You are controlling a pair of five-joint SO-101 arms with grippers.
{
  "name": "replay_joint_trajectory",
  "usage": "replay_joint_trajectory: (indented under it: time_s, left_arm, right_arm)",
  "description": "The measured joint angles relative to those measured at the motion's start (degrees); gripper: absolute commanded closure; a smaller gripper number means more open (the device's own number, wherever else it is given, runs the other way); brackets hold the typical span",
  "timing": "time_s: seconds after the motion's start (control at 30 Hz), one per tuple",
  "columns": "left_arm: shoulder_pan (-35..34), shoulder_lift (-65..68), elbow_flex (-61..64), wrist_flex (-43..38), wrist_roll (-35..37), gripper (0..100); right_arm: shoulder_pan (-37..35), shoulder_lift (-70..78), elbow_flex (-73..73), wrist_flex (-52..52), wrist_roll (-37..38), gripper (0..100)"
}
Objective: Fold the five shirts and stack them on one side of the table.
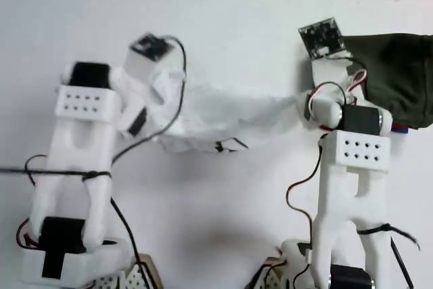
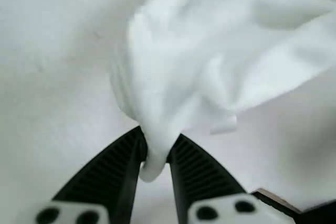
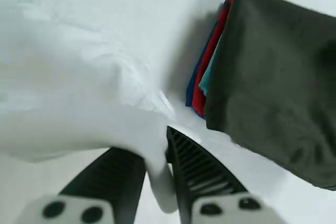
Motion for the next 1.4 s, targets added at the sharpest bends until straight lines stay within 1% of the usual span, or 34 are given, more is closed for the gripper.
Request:
replay_joint_trajectory:
  time_s: [0.1,0.2,0.43,0.57,0.67,0.77,1.0,1.17,1.33,1.4]
  left_arm:
    - [-1.1,-0.3,-7.1,2.7,0.2,97]
    - [-2.7,-3.2,-9.7,3.3,0.2,97]
    - [-3.2,-19.2,-11.3,3.3,0.1,97]
    - [-5.9,-27.3,-11.3,3.3,0.0,97]
    - [-8.6,-30.7,-12.0,3.3,0.0,97]
    - [-9.8,-32.5,-14.5,3.3,0.0,97]
    - [-9.9,-33.1,-24.9,3.3,0.0,97]
    - [-10.3,-33.6,-26.9,3.3,0.0,97]
    - [-10.3,-33.7,-27.3,3.3,0.0,97]
    - [-10.3,-33.4,-29.4,3.3,0.4,97]
  right_arm:
    - [0.0,0.0,-4.7,2.7,0.0,98.1]
    - [0.0,-2.6,-9.5,5.5,0.0,98.1]
    - [-0.2,-12.7,-18.1,8.0,0.0,98.1]
    - [-0.2,-18.4,-19.1,8.0,0.0,98.1]
    - [-0.2,-22.3,-19.1,8.0,0.0,98.1]
    - [-0.2,-25.9,-19.1,8.0,0.0,98.1]
    - [-0.2,-30.8,-19.6,8.1,0.0,98.1]
    - [-0.1,-35.1,-19.8,8.1,0.0,98.1]
    - [2.6,-42.0,-19.8,7.7,0.0,98.1]
    - [3.7,-43.9,-19.8,7.4,0.0,98.1]
